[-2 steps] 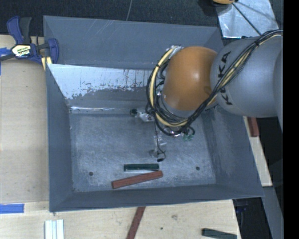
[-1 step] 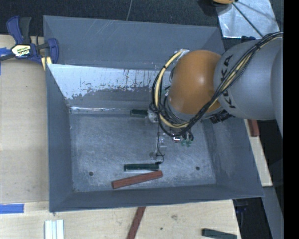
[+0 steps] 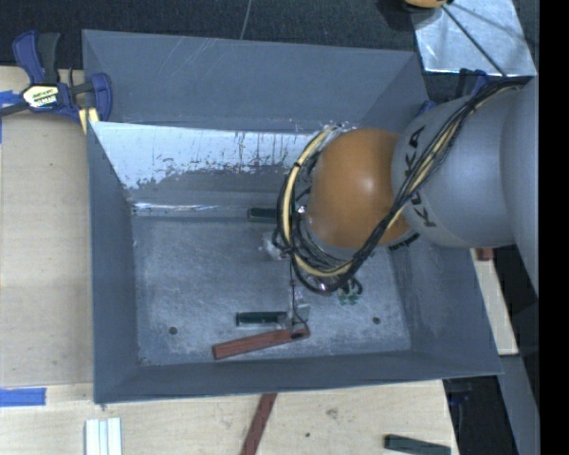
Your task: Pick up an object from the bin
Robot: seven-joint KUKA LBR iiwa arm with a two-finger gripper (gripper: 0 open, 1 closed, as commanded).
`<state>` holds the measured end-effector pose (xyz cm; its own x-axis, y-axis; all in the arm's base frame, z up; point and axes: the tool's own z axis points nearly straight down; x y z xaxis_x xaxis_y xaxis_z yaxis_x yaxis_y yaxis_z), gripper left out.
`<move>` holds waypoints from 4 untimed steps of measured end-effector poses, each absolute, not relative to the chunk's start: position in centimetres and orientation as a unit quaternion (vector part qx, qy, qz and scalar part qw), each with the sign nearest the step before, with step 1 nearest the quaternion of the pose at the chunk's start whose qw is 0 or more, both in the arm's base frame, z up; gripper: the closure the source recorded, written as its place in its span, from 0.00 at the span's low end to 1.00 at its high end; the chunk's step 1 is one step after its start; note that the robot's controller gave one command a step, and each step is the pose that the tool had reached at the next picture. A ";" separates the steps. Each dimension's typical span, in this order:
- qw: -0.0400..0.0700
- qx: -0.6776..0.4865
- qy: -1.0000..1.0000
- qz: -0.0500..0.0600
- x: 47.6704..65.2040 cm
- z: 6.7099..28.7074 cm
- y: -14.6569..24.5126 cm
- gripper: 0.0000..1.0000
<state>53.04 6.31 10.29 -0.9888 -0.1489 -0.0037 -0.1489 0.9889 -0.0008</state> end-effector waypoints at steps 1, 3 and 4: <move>-0.001 -0.236 0.972 -0.001 50.6 7.3 5.2 1.00; 0.003 -0.329 0.944 0.000 50.6 9.0 5.0 1.00; 0.002 -0.284 0.959 0.000 54.5 21.8 8.7 1.00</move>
Offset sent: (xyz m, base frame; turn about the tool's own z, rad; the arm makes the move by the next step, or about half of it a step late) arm 0.0000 0.0000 0.0000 0.0000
